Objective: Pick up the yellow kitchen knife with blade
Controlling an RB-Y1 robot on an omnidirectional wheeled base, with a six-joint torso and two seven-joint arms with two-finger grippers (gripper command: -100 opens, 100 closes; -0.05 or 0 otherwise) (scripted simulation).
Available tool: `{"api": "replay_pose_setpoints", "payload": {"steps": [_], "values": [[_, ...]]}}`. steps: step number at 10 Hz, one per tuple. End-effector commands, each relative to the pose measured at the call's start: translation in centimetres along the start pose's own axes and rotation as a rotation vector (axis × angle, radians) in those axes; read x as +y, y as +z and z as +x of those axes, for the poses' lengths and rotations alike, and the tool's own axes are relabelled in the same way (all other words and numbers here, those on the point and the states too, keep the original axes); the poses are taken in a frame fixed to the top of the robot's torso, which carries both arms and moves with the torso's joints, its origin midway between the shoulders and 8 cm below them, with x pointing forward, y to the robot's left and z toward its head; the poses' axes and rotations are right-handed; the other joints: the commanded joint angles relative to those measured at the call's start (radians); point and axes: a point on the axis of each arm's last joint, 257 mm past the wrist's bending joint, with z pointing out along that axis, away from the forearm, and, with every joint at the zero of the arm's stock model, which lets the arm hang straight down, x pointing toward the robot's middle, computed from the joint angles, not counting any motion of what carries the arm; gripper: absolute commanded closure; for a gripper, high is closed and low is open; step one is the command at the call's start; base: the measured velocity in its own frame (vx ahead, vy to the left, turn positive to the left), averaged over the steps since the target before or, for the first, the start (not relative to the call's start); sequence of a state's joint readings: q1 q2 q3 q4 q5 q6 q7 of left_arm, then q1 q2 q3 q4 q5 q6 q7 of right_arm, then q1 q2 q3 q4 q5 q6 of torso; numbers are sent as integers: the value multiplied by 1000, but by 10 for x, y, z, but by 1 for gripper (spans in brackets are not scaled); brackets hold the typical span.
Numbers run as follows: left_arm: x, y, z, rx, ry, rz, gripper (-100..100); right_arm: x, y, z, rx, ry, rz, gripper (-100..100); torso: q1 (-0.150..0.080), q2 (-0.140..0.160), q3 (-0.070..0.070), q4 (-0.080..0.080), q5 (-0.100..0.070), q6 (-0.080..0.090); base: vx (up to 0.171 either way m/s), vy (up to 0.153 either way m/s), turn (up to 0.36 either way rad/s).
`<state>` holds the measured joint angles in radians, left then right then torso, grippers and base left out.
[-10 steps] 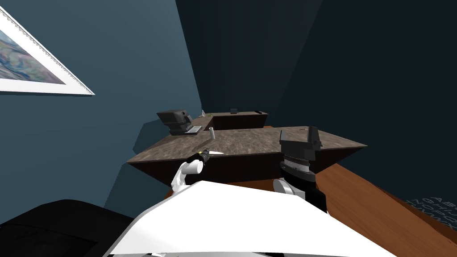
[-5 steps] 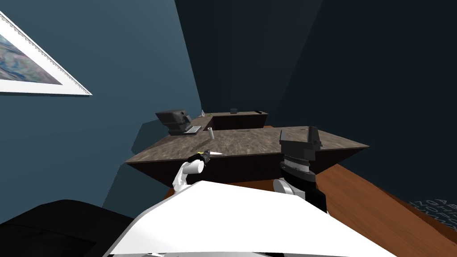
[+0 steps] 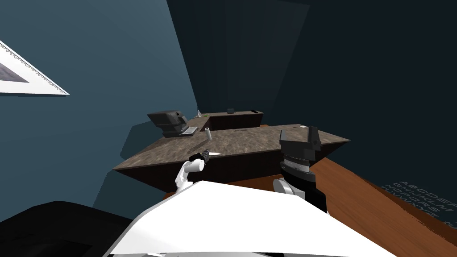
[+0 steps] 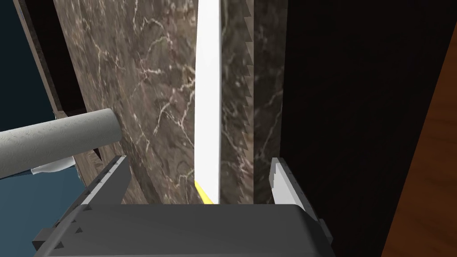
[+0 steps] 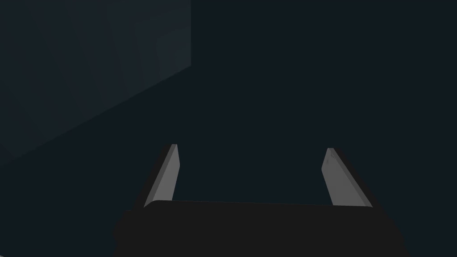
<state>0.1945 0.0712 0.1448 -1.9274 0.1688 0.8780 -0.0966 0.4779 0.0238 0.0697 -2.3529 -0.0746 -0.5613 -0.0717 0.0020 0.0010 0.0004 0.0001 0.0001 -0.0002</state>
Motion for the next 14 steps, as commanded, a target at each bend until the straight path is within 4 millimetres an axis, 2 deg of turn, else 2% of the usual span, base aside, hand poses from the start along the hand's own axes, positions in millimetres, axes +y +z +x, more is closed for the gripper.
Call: {"api": "replay_pose_setpoints", "payload": {"steps": [1, 2, 5, 6, 7, 8, 11, 13, 14], "values": [[0, 0, 0, 0, 0, 0, -100, 0, 0, 0, 0, 0, 0, 0, 0, 0, 0, 0, 0, 0, -5, 5, -6], [0, 0, 0, -1, -1, 1, 100, 0, 0, 0, 0, 0, 0, 0, 0, 0, 0, 0, 0, 0, -9, -3, 8], [23, 2, 1, 3, -10, -51, 100, 0, 0, 0, 0, 0, 0, 0, -2, -5, 4, 12, -9, 3, -18, -8, 10], [23, 2, 1, 3, -10, -51, 100, 0, 0, 0, 0, 0, 0, 0, -2, -5, 3, 11, -9, 3, 0, 0, 0], [23, 2, 1, 3, -10, -51, 0, 0, 0, 0, 0, 0, 0, 0, -2, -6, 3, 11, -9, 3, 0, 0, 0], [0, -2, 2, 5, 4, 1, 100, 0, 0, 0, 0, 0, 0, 0, -2, -6, 3, 11, -9, 3, 13, -6, 61], [-1, -12, 11, 28, 23, 1, 100, 0, 0, 0, 0, 0, 0, 0, -2, -12, 5, 21, -16, 5, 29, -6, 97], [0, -14, 11, 31, 25, -1, 100, 0, 0, 0, 0, 0, 0, 0, -2, -12, 5, 21, -16, 5, 22, -9, 65], [0, -14, 12, 32, 26, -1, 0, 0, 0, 0, 0, 0, 0, 0, -2, -11, 5, 21, -16, 5, 0, 0, 0]]}}
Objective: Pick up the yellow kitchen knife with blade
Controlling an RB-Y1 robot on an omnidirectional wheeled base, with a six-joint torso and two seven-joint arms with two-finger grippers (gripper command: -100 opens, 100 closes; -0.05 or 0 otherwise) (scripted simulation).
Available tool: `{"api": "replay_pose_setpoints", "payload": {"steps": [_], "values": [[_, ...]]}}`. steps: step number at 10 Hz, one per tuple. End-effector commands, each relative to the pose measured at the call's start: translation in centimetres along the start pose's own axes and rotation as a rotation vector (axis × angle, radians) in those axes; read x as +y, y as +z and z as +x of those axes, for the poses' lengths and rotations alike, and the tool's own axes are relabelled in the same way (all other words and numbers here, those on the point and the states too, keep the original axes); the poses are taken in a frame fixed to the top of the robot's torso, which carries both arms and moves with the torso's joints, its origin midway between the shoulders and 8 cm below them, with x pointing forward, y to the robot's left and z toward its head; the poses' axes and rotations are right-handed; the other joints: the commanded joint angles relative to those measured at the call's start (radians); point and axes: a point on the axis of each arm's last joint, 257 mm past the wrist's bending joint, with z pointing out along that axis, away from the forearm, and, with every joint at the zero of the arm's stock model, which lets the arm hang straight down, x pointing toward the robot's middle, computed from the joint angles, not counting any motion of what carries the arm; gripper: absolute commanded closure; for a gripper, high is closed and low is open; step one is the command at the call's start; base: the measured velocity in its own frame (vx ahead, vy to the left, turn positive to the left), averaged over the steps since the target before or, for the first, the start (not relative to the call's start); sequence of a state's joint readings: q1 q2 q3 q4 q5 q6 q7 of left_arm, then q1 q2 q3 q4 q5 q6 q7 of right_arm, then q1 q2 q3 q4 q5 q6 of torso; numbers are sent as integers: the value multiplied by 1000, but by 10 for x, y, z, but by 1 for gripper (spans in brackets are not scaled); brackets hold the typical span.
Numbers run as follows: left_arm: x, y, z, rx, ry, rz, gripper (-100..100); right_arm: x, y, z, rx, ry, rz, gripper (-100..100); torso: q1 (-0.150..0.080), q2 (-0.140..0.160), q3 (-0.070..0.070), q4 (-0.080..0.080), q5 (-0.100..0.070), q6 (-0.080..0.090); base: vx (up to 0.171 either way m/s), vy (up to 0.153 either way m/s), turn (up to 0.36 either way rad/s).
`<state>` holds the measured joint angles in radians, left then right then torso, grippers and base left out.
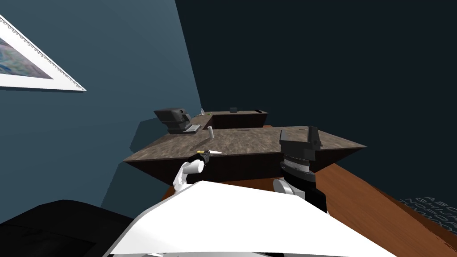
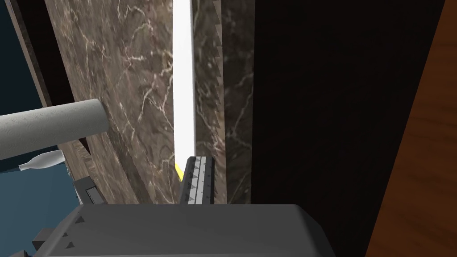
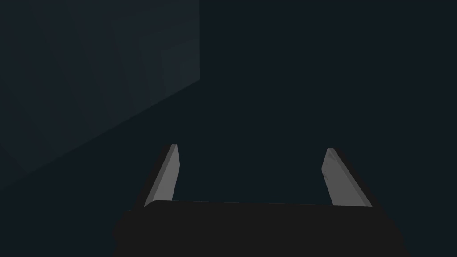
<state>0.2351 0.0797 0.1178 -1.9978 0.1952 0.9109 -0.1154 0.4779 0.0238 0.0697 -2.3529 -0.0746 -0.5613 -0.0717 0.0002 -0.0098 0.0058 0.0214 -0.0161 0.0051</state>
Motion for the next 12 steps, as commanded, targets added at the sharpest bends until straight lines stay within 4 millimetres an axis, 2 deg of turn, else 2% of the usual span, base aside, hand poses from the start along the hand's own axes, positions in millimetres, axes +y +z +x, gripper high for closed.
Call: {"api": "replay_pose_setpoints", "payload": {"steps": [1, 6, 7, 9, 10, 12], "values": [[9, -4, -14, -16, -30, -30, -100, 0, 0, 0, 0, 0, 0, 0, 0, 0, 0, 0, 0, 0, -15, 4, -111], [42, -25, -69, -89, -192, -134, -100, 0, 0, 0, 0, 0, 0, 0, 2, 4, 2, 1, 0, 0, -42, 20, -156], [44, -25, -69, -88, -194, -142, -100, 0, 0, 0, 0, 0, 0, 0, 2, 4, 2, 1, 0, 0, -40, 15, -50], [59, -40, -96, -131, -280, -186, -100, 0, 0, 0, 0, 0, 0, 0, 2, 4, 2, 1, 0, 0, -43, 17, -160], [61, -40, -96, -131, -287, -193, -100, 0, 0, 0, 0, 0, 0, 0, 2, 4, 2, 1, 0, 0, -43, 16, -64], [76, -59, -124, -179, -376, -235, -100, 0, 0, 0, 0, 0, 0, 0, 2, 4, 2, 1, 0, 0, -57, 14, -189]]}}
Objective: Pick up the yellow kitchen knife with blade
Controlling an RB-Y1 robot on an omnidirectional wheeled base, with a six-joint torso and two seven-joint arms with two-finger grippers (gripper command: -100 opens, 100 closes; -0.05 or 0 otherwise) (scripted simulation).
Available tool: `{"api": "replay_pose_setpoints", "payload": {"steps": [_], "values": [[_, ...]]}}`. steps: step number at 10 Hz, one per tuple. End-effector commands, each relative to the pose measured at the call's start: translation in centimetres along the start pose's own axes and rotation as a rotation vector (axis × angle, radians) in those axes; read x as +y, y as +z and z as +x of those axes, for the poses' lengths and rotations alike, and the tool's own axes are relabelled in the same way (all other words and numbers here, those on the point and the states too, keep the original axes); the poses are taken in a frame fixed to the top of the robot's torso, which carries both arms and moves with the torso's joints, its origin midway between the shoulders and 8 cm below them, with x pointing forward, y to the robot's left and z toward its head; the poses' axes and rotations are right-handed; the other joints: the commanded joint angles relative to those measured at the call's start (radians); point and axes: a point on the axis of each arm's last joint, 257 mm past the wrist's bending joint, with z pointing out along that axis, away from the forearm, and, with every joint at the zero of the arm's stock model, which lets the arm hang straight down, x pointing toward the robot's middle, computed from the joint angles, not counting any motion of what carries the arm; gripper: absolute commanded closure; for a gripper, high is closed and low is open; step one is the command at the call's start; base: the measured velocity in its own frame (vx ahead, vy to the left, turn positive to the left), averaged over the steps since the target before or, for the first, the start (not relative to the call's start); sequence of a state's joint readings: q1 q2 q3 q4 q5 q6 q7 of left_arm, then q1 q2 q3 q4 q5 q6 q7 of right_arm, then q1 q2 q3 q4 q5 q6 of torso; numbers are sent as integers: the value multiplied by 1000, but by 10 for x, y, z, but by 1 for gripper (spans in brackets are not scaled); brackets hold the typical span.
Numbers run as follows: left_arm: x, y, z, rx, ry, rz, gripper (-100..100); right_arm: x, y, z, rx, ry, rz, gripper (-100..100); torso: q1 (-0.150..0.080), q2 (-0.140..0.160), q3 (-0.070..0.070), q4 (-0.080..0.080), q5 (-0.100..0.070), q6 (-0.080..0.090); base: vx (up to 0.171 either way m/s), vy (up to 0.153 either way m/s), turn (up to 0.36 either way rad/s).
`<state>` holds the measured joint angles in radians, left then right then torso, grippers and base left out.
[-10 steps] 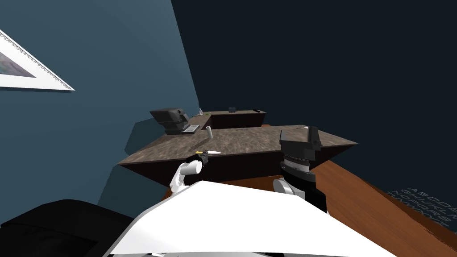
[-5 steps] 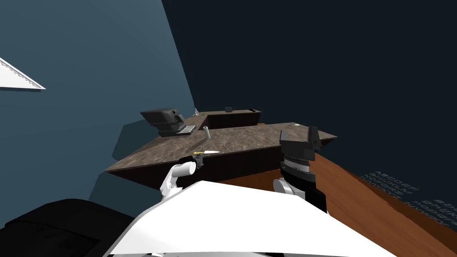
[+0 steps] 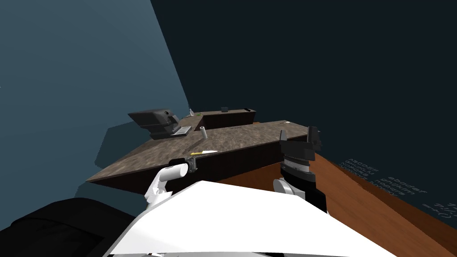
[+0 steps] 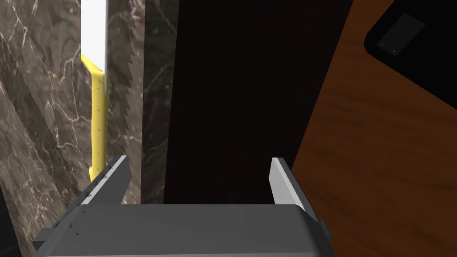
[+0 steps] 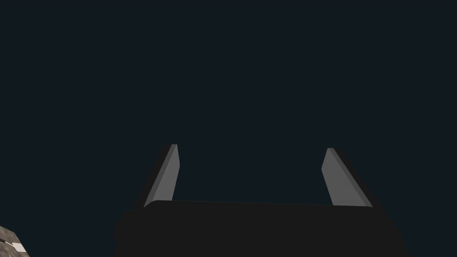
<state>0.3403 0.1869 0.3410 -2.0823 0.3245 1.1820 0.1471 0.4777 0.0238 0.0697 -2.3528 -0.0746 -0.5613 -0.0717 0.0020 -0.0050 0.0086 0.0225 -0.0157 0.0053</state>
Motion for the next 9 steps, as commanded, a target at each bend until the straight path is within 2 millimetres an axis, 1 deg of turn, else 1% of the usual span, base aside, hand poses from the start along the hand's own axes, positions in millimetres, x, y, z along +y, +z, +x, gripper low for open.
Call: {"api": "replay_pose_setpoints", "payload": {"steps": [1, 3, 4, 7, 8, 9], "values": [[4, -1, -14, -15, -41, -23, -100, 0, 0, 0, 0, 0, 0, 0, 0, 0, 0, 0, 0, 0, -57, 20, -74], [12, -15, -47, -61, -133, -62, -100, 0, 0, 0, 0, 0, 0, 0, 0, -1, 0, 0, 0, 0, -58, 10, -200], [13, -15, -48, -65, -146, -67, -100, 0, 0, 0, 0, 0, 0, 0, 0, 0, 0, 0, 0, 0, -54, 18, -75], [27, -40, -94, -138, -284, -124, -100, 0, 0, 0, 0, 0, 0, 0, 0, 0, 0, 0, 0, 0, -62, 15, -214], [26, -40, -95, -141, -299, -121, -100, 0, 0, 0, 0, 0, 0, 0, 0, 1, 0, 0, 0, 0, -51, 9, -67], [31, -50, -109, -165, -347, -137, -100, 0, 0, 0, 0, 0, 0, 0, 0, -1, 0, 0, 0, 0, -31, 5, -161]]}}
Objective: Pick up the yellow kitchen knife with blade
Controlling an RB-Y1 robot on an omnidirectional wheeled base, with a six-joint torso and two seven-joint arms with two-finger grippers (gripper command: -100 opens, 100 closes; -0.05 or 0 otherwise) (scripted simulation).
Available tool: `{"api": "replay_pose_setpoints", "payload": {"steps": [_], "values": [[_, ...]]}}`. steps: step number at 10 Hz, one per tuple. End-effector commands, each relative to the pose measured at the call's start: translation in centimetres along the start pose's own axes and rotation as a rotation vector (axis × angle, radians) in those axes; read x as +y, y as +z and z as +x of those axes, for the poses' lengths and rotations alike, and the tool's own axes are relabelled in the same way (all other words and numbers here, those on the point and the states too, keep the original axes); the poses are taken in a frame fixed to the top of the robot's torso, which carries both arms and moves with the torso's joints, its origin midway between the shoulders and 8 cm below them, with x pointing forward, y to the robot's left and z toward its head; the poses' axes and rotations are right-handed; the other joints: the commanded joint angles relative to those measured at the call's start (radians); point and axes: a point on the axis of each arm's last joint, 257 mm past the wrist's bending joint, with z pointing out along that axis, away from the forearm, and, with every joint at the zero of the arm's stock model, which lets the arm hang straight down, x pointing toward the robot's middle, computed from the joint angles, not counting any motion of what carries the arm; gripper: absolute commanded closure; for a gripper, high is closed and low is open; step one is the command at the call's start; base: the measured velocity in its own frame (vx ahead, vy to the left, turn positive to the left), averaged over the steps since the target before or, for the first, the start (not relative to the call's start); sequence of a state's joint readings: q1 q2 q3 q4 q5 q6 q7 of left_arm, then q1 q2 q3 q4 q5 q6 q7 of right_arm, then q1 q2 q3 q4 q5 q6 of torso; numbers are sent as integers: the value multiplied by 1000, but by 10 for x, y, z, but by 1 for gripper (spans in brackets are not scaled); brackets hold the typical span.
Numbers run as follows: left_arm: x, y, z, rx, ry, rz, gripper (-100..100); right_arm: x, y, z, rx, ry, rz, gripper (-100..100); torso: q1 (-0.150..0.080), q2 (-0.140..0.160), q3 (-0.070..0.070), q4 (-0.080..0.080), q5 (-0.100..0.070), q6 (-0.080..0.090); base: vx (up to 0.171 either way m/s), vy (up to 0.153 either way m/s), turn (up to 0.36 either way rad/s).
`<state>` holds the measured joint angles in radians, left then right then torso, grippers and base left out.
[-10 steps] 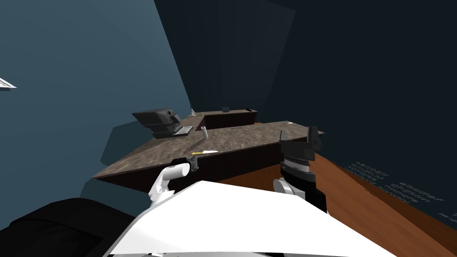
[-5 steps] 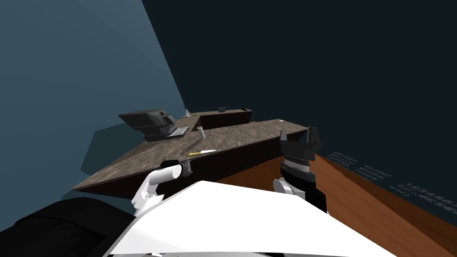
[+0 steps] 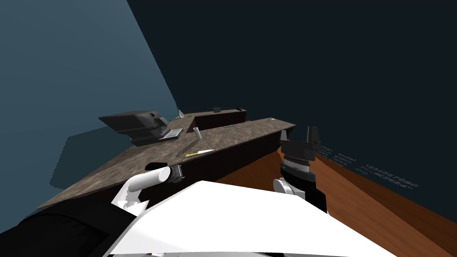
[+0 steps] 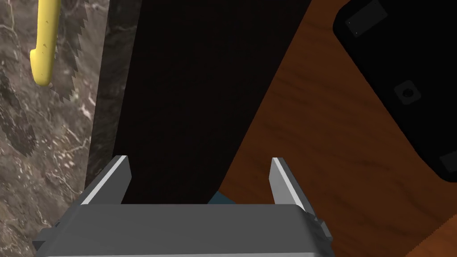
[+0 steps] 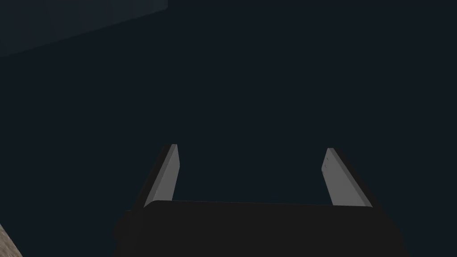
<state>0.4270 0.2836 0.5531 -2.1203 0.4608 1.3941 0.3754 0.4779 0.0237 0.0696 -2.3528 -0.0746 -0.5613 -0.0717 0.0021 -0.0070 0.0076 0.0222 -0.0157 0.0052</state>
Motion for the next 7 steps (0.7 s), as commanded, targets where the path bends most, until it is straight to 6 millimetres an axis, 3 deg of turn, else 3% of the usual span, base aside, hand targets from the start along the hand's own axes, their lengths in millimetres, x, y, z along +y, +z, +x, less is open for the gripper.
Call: {"api": "replay_pose_setpoints", "payload": {"steps": [1, 2, 3, 7], "values": [[3, -10, -22, -36, -70, -25, -100, 0, 0, 0, 0, 0, 0, 0, 0, 0, 0, 0, 0, 0, -33, 11, -322], [3, -10, -22, -36, -76, -25, -100, 0, 0, 0, 0, 0, 0, 0, 0, 0, 0, 0, 0, 0, -27, 16, -90], [4, -16, -36, -58, -121, -37, -100, 0, 0, 0, 0, 0, 0, 0, 0, -1, 0, 0, 0, -1, -17, 10, -143], [12, -41, -79, -129, -276, -78, -100, 0, 0, 0, 0, 0, 0, 0, 1, -2, -1, 0, 0, 0, -8, 24, -302]]}}
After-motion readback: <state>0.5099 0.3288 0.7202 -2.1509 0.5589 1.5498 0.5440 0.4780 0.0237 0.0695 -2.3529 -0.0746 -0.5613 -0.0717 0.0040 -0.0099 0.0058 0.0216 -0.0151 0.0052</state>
